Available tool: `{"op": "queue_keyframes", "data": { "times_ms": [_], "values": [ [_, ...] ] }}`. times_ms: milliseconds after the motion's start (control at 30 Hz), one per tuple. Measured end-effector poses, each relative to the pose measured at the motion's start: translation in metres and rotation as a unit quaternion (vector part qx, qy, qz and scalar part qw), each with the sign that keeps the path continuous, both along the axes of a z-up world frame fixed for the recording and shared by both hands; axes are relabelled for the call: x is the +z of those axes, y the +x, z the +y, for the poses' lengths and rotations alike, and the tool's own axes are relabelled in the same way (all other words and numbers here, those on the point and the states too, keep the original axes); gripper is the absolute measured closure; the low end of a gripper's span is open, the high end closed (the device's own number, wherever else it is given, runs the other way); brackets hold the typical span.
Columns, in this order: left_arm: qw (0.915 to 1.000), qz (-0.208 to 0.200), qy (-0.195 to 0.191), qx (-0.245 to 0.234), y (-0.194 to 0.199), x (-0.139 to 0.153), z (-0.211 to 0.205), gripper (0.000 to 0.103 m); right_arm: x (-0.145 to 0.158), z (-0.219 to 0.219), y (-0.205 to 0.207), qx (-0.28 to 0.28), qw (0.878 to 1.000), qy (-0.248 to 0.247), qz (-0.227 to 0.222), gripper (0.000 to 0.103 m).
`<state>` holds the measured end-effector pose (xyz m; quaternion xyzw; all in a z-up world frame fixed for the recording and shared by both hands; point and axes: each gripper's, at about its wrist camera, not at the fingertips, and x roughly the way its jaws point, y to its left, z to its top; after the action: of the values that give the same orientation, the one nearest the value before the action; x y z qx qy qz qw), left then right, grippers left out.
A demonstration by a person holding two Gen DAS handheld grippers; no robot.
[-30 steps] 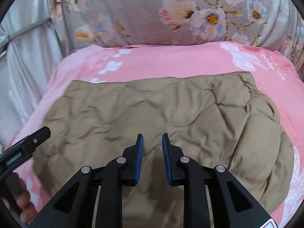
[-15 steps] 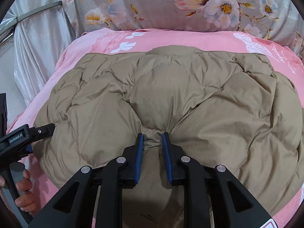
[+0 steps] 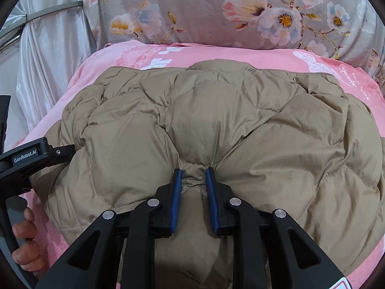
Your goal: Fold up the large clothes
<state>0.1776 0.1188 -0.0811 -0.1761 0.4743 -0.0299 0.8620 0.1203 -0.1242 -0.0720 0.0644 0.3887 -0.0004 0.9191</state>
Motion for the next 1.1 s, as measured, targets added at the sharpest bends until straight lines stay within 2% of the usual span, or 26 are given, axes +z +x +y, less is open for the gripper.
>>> {"op": "queue_keyframes", "data": {
  "times_ms": [67,100,167,233,333,433,500,633,733,833,967,1033,1100],
  "values": [
    [0.9999,-0.006,-0.007,-0.006,-0.005,0.007,-0.004,0.041,-0.001,-0.002,0.0,0.0,1.0,0.006,0.0,0.082],
    [0.9999,-0.012,0.004,-0.009,-0.008,0.013,-0.008,0.046,-0.001,-0.003,-0.001,0.0,1.0,0.007,-0.001,0.082],
    [0.9992,-0.028,0.021,-0.019,-0.015,0.027,-0.017,0.07,-0.001,-0.005,-0.001,0.001,1.0,0.009,-0.001,0.082],
    [0.9984,-0.04,0.023,-0.032,-0.02,0.041,-0.023,0.076,-0.001,-0.006,-0.001,0.001,1.0,0.012,-0.001,0.082],
    [0.997,-0.06,0.008,-0.049,-0.027,0.067,-0.029,0.081,-0.001,-0.01,-0.002,0.001,1.0,0.019,-0.003,0.082],
    [0.9934,-0.083,-0.034,-0.071,-0.036,0.095,-0.034,0.085,-0.001,-0.015,-0.003,0.003,0.999,0.031,-0.005,0.082],
    [0.9905,-0.096,-0.045,-0.089,-0.041,0.109,-0.043,0.086,-0.001,-0.018,-0.004,0.003,0.999,0.042,-0.006,0.082],
    [0.9845,-0.117,-0.038,-0.125,-0.048,0.133,-0.071,0.087,0.008,-0.027,-0.012,-0.004,0.999,0.053,0.002,0.083],
    [0.9788,-0.133,-0.031,-0.153,-0.057,0.151,-0.093,0.087,0.023,-0.043,-0.036,-0.009,0.996,0.085,0.014,0.084],
    [0.9761,-0.139,-0.03,-0.164,-0.061,0.158,-0.104,0.087,0.028,-0.048,-0.057,0.002,0.995,0.101,0.022,0.097],
    [0.9734,-0.137,-0.039,-0.179,-0.069,0.164,-0.118,0.088,0.012,-0.044,-0.06,0.024,0.991,0.125,0.05,0.1],
    [0.9714,-0.138,-0.038,-0.189,-0.076,0.167,-0.124,0.088,0.003,-0.045,-0.054,0.025,0.986,0.156,0.056,0.099],
    [0.9683,-0.138,-0.036,-0.205,-0.083,0.169,-0.134,0.088,-0.007,-0.049,-0.043,0.035,0.975,0.211,0.061,0.099]
  ]
}}
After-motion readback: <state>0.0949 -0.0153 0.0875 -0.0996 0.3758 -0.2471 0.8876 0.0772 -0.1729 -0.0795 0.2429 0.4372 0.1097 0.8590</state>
